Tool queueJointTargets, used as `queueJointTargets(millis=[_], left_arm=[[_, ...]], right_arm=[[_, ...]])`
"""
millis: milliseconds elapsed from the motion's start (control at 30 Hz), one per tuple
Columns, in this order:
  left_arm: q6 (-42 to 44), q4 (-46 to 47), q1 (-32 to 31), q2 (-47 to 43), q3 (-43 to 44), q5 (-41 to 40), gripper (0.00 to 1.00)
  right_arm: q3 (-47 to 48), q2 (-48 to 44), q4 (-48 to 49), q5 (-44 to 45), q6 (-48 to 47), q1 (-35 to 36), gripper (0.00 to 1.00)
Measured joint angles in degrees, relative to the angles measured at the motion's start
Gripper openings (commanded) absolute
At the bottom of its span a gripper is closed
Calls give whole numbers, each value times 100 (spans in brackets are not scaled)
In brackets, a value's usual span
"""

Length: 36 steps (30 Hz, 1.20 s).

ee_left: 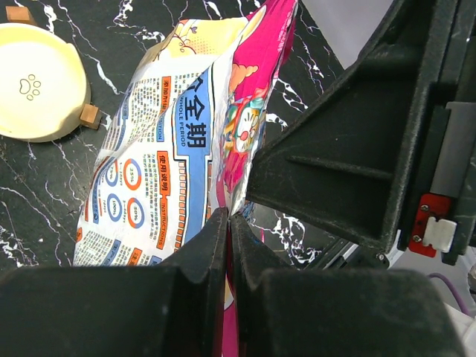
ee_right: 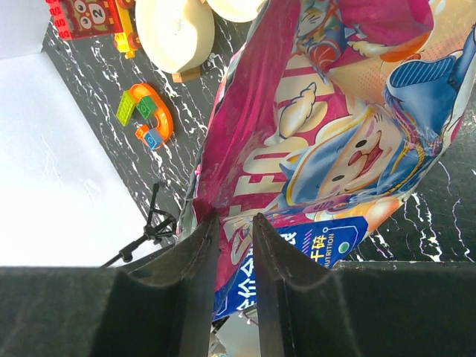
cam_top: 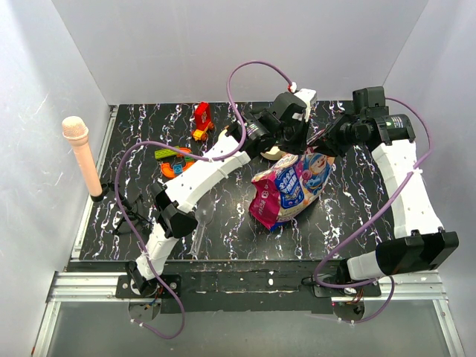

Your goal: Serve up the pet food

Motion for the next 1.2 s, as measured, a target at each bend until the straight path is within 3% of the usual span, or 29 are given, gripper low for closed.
queueJointTargets(millis=[433, 700, 1033, 1200], left_arm=[[42, 0, 4, 0, 0, 20, 0], [46, 0, 4, 0, 0, 46, 0], [68, -4, 7, 0, 0, 57, 0], [72, -7, 11, 0, 0, 61, 0]], right_arm=[[186, -426, -87, 4, 9, 0, 35], [437, -173, -83, -26, 24, 0, 34], [256, -70, 11, -55, 50, 0, 30], [76, -160, 160, -66, 70, 0, 32]])
